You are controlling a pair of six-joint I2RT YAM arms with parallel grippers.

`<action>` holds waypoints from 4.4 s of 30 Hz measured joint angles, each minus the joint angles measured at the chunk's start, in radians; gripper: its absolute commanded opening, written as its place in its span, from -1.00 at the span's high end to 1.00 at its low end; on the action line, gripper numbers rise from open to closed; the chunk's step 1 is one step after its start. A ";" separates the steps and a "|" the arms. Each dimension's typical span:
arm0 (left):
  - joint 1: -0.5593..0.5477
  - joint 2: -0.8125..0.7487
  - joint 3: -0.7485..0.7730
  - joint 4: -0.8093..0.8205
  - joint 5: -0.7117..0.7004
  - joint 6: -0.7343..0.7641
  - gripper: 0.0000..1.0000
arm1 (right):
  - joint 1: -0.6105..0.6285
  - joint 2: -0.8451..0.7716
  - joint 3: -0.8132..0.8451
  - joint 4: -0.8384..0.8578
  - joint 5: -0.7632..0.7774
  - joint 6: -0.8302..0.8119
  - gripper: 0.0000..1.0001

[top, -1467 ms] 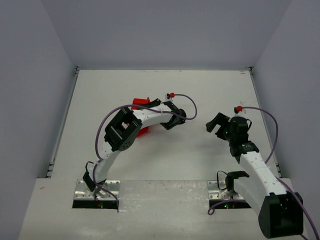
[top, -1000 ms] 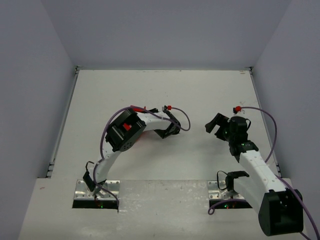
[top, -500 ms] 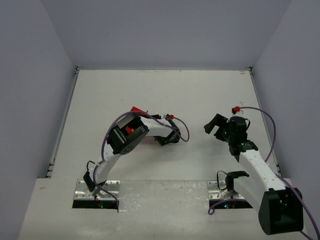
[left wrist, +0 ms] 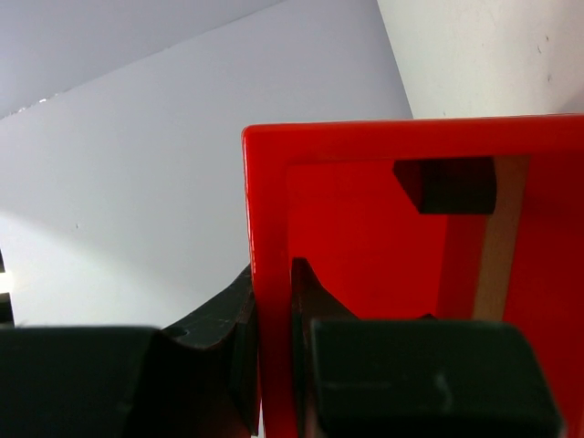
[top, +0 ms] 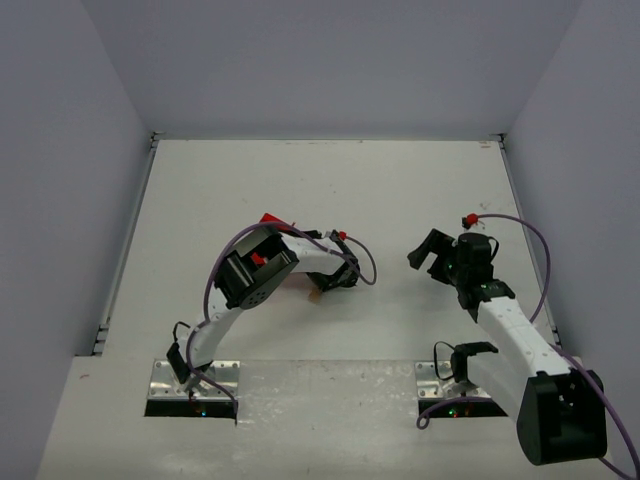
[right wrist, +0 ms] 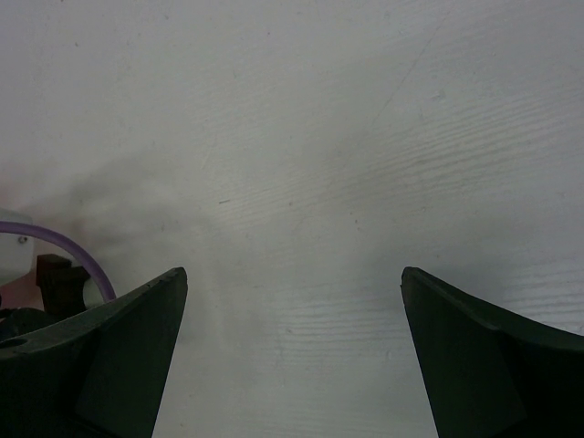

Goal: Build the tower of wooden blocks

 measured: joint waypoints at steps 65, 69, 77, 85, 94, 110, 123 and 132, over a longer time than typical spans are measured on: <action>0.827 -0.767 -0.224 1.044 1.238 -0.334 1.00 | 0.000 0.013 0.024 -0.055 0.004 0.000 -0.97; 0.973 -0.710 -0.258 1.046 1.240 -0.447 0.91 | 0.000 0.027 0.025 -0.054 0.002 -0.005 -0.97; 1.068 -0.593 -0.306 1.018 1.217 -0.663 0.77 | 0.000 0.073 0.030 -0.016 -0.065 -0.042 -0.97; 1.099 -0.418 -0.266 1.010 1.234 -0.759 0.31 | 0.041 0.152 0.043 0.062 -0.159 -0.108 -0.97; 1.127 -0.384 -0.262 1.027 1.306 -0.753 -0.81 | 0.265 0.248 0.113 0.122 -0.163 -0.275 -0.97; 1.039 -0.855 -0.426 1.089 1.477 -0.618 -1.00 | 0.611 0.561 0.336 0.139 -0.176 -0.711 -0.82; 0.923 -0.917 -0.552 1.144 1.547 -0.520 -1.00 | 0.655 0.724 0.373 0.167 -0.132 -0.801 -0.56; 0.923 -0.917 -0.589 1.189 1.573 -0.498 -1.00 | 0.657 0.761 0.378 0.191 -0.087 -0.824 0.20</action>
